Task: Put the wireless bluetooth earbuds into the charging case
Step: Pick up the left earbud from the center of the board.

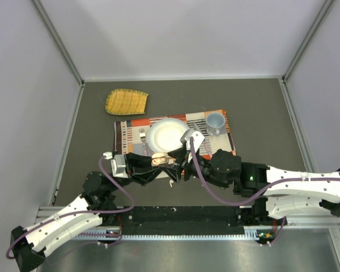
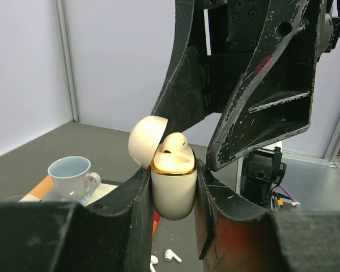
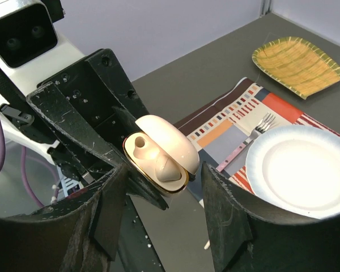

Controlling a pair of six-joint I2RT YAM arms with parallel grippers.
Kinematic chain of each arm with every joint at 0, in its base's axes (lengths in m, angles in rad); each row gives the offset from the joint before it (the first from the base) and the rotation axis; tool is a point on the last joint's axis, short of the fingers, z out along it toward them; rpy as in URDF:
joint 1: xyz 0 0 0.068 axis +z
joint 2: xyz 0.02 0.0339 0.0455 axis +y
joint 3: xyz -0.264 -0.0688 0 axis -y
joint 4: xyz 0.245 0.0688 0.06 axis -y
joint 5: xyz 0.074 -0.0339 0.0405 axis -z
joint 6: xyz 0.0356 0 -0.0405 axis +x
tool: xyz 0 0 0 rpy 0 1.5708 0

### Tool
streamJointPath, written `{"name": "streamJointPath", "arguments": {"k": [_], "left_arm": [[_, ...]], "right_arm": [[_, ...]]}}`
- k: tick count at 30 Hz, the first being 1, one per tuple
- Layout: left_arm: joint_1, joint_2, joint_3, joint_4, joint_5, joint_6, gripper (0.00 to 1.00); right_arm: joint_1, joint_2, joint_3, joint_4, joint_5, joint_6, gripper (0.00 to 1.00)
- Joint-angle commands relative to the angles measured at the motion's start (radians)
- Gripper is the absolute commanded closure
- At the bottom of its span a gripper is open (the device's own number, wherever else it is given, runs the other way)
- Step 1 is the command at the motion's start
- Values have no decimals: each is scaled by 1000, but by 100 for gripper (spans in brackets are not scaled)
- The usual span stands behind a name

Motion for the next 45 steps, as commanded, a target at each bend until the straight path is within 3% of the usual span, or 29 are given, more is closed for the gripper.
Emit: {"name": "streamJointPath", "arguments": {"k": [1,9,15,20,22,26,30,36,45], "left_arm": [[-2,-14,39,44,3,-1,100],[-2,-26,28,27,-23,8,100],[-2,-31,25,15,-29,9,100],[0,-46,25,-11,-66,22,100],[0,-63,33,-51,-97,31,100],[-2,-96,33,-97,-129,46,100],[0,-129,36,-135,-154,57,100],[0,-175,59,-238,-252,84,100],[0,-330,71,-416,-446,147,100]], "right_arm": [[-2,-12,55,18,33,-8,44],[-4,-107,28,84,150,-10,23],[-16,-170,-11,111,282,56,20],[-31,-170,-9,18,461,153,19],[-65,-167,3,-132,479,276,19],[-209,-155,32,-351,337,525,21],[-304,-135,-3,-360,155,592,23],[-349,-20,-41,-399,-7,717,22],[-349,151,-84,-423,-97,831,23]]}}
